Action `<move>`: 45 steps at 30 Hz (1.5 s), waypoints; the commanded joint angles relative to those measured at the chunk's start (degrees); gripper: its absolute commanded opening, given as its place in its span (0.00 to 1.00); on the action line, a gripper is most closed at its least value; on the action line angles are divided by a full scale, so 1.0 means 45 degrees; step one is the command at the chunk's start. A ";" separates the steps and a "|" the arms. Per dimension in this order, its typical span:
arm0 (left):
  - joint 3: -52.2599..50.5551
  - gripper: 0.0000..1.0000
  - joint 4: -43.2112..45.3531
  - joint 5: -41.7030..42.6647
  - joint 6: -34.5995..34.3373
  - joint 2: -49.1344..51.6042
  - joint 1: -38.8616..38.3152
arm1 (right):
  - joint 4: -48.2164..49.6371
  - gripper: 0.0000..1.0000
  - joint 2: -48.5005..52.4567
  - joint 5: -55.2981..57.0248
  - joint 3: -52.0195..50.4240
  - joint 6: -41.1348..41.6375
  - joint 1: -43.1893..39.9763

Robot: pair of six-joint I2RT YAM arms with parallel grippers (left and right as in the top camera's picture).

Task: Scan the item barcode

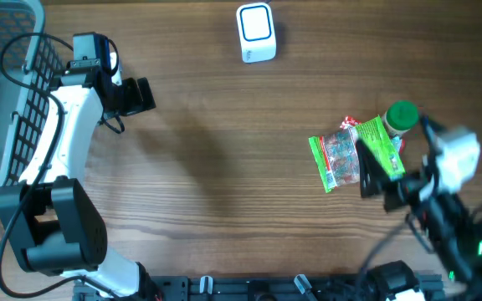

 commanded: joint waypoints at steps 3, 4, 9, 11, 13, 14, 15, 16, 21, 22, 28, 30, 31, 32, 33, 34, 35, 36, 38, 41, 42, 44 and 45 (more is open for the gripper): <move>0.0107 1.00 0.0010 -0.0068 0.0015 -0.0053 0.0034 | 0.1025 1.00 -0.3274 -0.0214 -0.3259 0.0097 -0.0884; 0.0107 1.00 0.0015 -0.0068 0.0019 -0.0053 0.0034 | 0.1370 1.00 -0.3657 -0.0398 -0.3721 0.0097 -0.1127; 0.0107 1.00 0.0010 -0.0068 0.0015 -0.0053 0.0034 | 0.4172 1.00 -0.4692 -0.1049 -0.5654 0.0097 -0.1977; 0.0107 1.00 0.0015 -0.0068 0.0019 -0.0053 0.0034 | 0.6513 1.00 -0.4881 -0.1078 -0.6776 0.0092 -0.2059; 0.0107 1.00 0.0015 -0.0068 0.0019 -0.0053 0.0034 | 0.7985 1.00 -0.4920 -0.1083 -0.7456 0.0097 -0.2059; 0.0107 1.00 0.0015 -0.0068 0.0019 -0.0053 0.0034 | 0.8738 1.00 -0.4925 -0.1083 -0.7796 0.0107 -0.2059; 0.0107 1.00 0.0010 -0.0068 0.0019 -0.0053 0.0034 | 0.9267 1.00 -0.4925 -0.1083 -0.8038 0.0117 -0.2059; 0.0107 1.00 0.0015 -0.0068 0.0019 -0.0053 0.0034 | 0.9904 1.00 -0.4925 -0.1073 -0.8335 0.0170 -0.2059; 0.0107 1.00 0.0010 -0.0068 0.0019 -0.0053 0.0034 | 1.0996 1.00 -0.5236 -0.0583 -0.9452 0.0787 -0.2059; 0.0107 1.00 0.0015 -0.0068 0.0019 -0.0053 0.0034 | 1.1006 1.00 -0.5387 -0.0578 -0.9656 0.0923 -0.2059; 0.0107 1.00 0.0015 -0.0068 0.0019 -0.0053 0.0034 | 1.1293 1.00 -0.5600 -0.0219 -1.0734 0.1836 -0.2084; 0.0107 1.00 0.0010 -0.0068 0.0019 -0.0053 0.0034 | 1.1147 1.00 -0.5600 -0.0223 -1.1074 0.2001 -0.2084; 0.0107 1.00 0.0015 -0.0068 0.0019 -0.0053 0.0034 | 1.0928 1.00 -0.5600 -0.0287 -1.1322 0.2050 -0.2084; 0.0107 1.00 0.0015 -0.0068 0.0019 -0.0053 0.0034 | 1.0860 1.00 -0.5600 -0.0306 -1.1565 0.2200 -0.2084; 0.0107 1.00 0.0010 -0.0068 0.0019 -0.0053 0.0034 | 1.0822 1.00 -0.5600 -0.0282 -1.1754 0.2361 -0.2084; 0.0107 1.00 0.0015 -0.0068 0.0019 -0.0053 0.0034 | 1.0224 1.00 -0.5600 -0.0223 -1.1725 0.2404 -0.2084; 0.0107 1.00 0.0015 -0.0068 0.0019 -0.0053 0.0034 | 0.9981 1.00 -0.5605 -0.0209 -1.1725 0.2414 -0.2084; 0.0107 1.00 0.0010 -0.0068 0.0019 -0.0053 0.0034 | 0.9724 1.00 -0.5605 -0.0214 -1.1725 0.2380 -0.2084; 0.0107 1.00 0.0015 -0.0068 0.0019 -0.0053 0.0034 | 0.9267 1.00 -0.5605 -0.0204 -1.1725 0.2273 -0.2084; 0.0107 1.00 0.0010 -0.0068 0.0019 -0.0053 0.0034 | 0.7810 1.00 -0.5605 -0.0214 -1.1725 0.2283 -0.2084; 0.0107 1.00 0.0010 -0.0068 0.0019 -0.0053 0.0034 | 0.7315 1.00 -0.5605 -0.0209 -1.1725 0.2278 -0.2084; 0.0107 1.00 0.0010 -0.0068 0.0019 -0.0053 0.0034 | 0.7320 1.00 -0.5605 -0.0389 -1.1725 0.1574 -0.2084; 0.0107 1.00 0.0010 -0.0068 0.0019 -0.0053 0.0034 | 0.7359 1.00 -0.5605 -0.0578 -1.1725 0.1122 -0.2084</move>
